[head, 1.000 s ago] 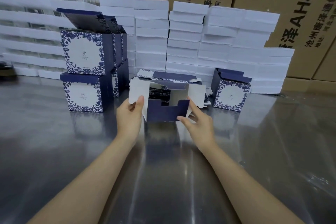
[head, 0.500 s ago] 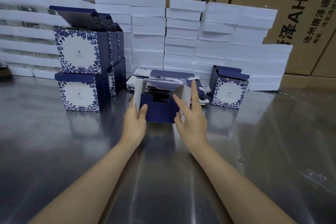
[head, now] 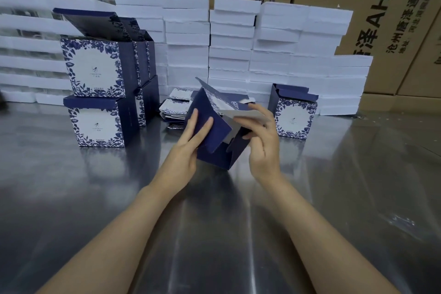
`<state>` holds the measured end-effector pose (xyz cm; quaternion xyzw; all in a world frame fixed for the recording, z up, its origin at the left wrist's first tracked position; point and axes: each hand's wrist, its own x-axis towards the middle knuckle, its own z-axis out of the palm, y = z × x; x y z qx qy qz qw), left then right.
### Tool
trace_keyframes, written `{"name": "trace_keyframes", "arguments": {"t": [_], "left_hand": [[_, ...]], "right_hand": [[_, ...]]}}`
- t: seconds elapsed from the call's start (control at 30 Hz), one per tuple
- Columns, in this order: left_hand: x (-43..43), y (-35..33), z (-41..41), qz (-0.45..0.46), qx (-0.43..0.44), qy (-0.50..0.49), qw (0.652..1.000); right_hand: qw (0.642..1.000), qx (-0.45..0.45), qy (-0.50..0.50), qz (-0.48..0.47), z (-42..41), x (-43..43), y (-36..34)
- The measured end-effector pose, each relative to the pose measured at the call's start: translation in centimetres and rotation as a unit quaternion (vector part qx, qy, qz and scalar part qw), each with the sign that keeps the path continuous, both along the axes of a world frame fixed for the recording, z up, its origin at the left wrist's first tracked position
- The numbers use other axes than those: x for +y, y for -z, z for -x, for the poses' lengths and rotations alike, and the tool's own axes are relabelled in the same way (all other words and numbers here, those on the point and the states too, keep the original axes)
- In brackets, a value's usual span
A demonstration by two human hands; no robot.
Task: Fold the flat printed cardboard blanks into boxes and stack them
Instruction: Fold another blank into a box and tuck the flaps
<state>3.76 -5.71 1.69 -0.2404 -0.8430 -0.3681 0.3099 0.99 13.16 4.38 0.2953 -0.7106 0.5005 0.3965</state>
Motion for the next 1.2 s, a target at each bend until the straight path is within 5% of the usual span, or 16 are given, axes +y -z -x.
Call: {"name": "trace_keyframes", "arguments": {"t": [0.3, 0.43, 0.57, 0.73, 0.87, 1.2], "left_hand": [[-0.6, 0.0, -0.1, 0.114, 0.021, -0.05, 0.992], [-0.8, -0.2, -0.5, 0.155, 0.081, -0.114, 0.978], [-1.2, 0.2, -0.1, 0.121, 0.05, -0.122, 0.984], [-1.1, 0.4, 0.0, 0.077, 0.009, -0.079, 0.994], [-1.0, 0.5, 0.1, 0.046, -0.027, -0.039, 0.998], [-0.2, 0.3, -0.1, 0.044, -0.012, -0.007, 0.999]], "right_hand": [[0.99, 0.075, 0.091, -0.072, 1.1, 0.1, 1.2], [0.994, 0.094, 0.044, 0.018, 0.9, 0.2, 0.8], [0.994, 0.015, -0.03, 0.104, 0.0, 0.4, 0.4], [0.997, -0.028, 0.073, -0.009, 0.1, 0.0, 0.7], [0.991, -0.131, 0.031, -0.015, 0.5, 0.3, 1.9], [0.991, -0.046, 0.125, -0.007, 1.3, 0.1, 2.0]]}}
